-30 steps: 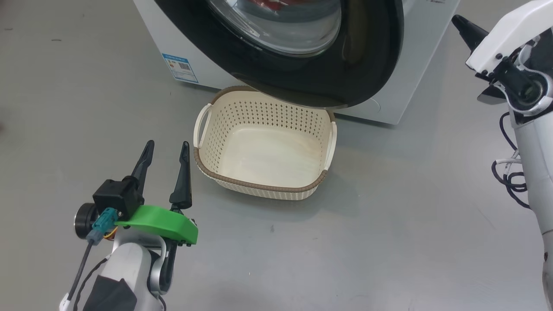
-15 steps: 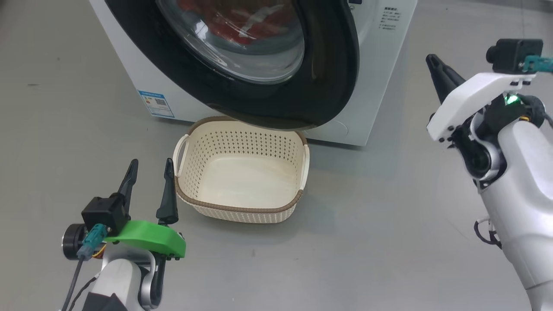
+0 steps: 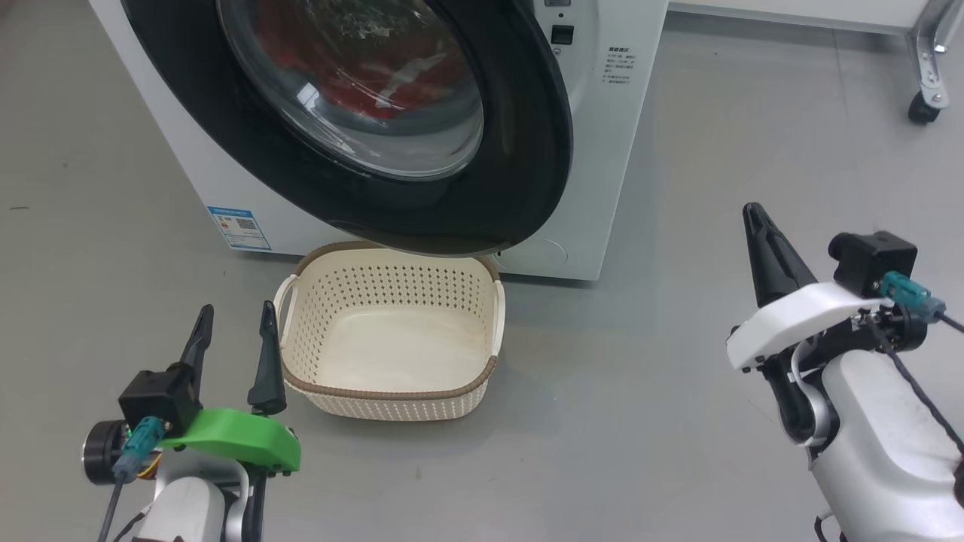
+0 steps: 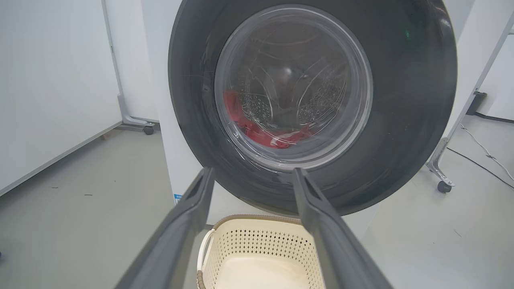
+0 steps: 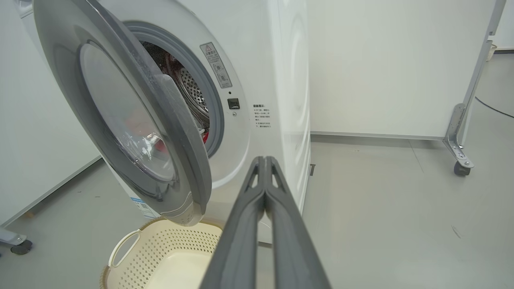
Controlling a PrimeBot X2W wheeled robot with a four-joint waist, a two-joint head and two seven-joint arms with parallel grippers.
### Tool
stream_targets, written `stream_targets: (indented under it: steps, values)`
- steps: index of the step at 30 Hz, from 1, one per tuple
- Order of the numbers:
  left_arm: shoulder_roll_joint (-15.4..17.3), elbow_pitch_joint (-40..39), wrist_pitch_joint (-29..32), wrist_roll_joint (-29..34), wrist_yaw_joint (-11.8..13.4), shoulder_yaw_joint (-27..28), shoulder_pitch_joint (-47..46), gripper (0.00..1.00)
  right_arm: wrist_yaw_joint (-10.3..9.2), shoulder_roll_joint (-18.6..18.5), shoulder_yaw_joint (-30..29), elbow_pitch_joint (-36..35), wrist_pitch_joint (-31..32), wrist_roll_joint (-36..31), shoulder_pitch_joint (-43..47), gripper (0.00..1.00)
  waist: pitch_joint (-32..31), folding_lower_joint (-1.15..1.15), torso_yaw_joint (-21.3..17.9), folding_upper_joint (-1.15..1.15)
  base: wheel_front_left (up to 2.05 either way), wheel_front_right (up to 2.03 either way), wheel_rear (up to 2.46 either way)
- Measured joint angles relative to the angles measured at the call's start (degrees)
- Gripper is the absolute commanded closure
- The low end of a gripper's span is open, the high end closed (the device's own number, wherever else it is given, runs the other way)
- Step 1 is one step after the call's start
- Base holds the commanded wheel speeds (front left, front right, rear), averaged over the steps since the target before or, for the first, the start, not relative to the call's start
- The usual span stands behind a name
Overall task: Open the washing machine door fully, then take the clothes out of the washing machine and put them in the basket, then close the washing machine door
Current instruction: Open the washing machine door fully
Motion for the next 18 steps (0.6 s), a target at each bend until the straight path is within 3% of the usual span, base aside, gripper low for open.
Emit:
stream_targets:
  steps: [6, 7, 8, 18]
  values:
    - [0.4, -0.3, 0.0, 0.1, 0.0, 0.9, 1.0, 0.00, -1.91, 1.4, -0.2, -0.7, -4.2, -0.6, 4.4, 1.00, -0.9, 0.00, -1.5, 0.00, 0.00, 0.00, 0.00]
    - [0.4, -0.3, 0.0, 0.2, 0.0, 1.0, 1.2, 0.00, -2.20, 1.5, -0.2, -0.8, -4.3, -0.6, 5.0, 0.77, -1.1, 0.00, -1.7, 0.00, 0.00, 0.00, 0.00]
    - [0.4, -0.3, 0.0, 0.3, 0.0, 1.0, 1.4, 0.00, -2.58, 1.5, -0.2, -0.9, -4.3, -1.0, 5.5, 0.00, -1.2, 0.00, -1.9, 0.00, 0.00, 0.00, 0.00]
    - [0.4, -0.6, 0.0, 1.1, 0.0, 1.1, 1.8, 0.00, -3.86, 1.8, -0.4, -2.9, -4.5, -2.7, 8.1, 0.00, -1.7, 0.00, -2.7, 0.00, 0.00, 0.00, 0.00]
